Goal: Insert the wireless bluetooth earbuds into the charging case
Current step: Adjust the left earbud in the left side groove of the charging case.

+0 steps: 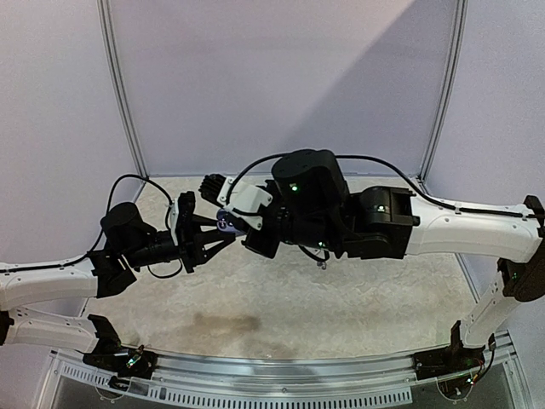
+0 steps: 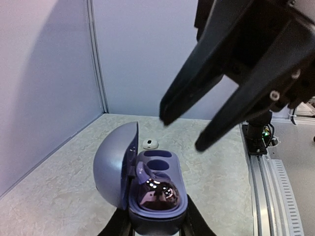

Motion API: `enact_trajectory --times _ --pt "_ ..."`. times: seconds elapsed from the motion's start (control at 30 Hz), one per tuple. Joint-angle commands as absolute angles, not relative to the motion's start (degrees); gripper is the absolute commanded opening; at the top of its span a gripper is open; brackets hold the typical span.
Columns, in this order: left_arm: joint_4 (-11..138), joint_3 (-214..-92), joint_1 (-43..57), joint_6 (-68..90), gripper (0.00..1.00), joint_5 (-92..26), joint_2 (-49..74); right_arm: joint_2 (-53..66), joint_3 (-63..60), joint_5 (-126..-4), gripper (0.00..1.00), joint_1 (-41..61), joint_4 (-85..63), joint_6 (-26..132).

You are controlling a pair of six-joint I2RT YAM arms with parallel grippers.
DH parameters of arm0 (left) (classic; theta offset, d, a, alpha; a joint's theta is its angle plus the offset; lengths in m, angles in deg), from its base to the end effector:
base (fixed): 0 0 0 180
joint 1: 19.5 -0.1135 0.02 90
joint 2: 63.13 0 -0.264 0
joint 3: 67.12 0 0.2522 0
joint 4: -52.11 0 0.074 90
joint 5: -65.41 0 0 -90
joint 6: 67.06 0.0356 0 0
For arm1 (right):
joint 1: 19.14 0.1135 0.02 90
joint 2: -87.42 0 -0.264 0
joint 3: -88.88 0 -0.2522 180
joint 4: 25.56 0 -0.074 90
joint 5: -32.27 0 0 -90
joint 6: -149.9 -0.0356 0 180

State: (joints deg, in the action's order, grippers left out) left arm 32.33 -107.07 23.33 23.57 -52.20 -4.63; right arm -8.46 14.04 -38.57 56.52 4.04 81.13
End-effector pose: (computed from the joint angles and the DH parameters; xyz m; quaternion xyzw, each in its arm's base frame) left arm 0.1550 -0.1662 0.2606 0.4099 0.5679 -0.4056 0.5874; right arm 0.1096 0.3816 0.3794 -0.5426 0.6080 0.1362 0.5634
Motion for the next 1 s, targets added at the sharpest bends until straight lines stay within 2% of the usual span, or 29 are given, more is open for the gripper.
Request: enact_trajectory --times 0.0,0.3,0.97 --pt "32.11 -107.66 23.22 26.88 0.00 -53.87 -5.13 -11.54 15.76 -41.87 0.15 55.50 4.03 79.95" --pt "32.45 -107.70 23.31 28.02 0.00 -53.90 -5.43 -13.50 15.28 -43.53 0.05 55.11 5.83 78.35" --pt "31.81 -107.73 23.22 26.11 0.00 -51.70 -5.48 -13.44 14.25 -42.77 0.04 55.10 10.18 75.72"
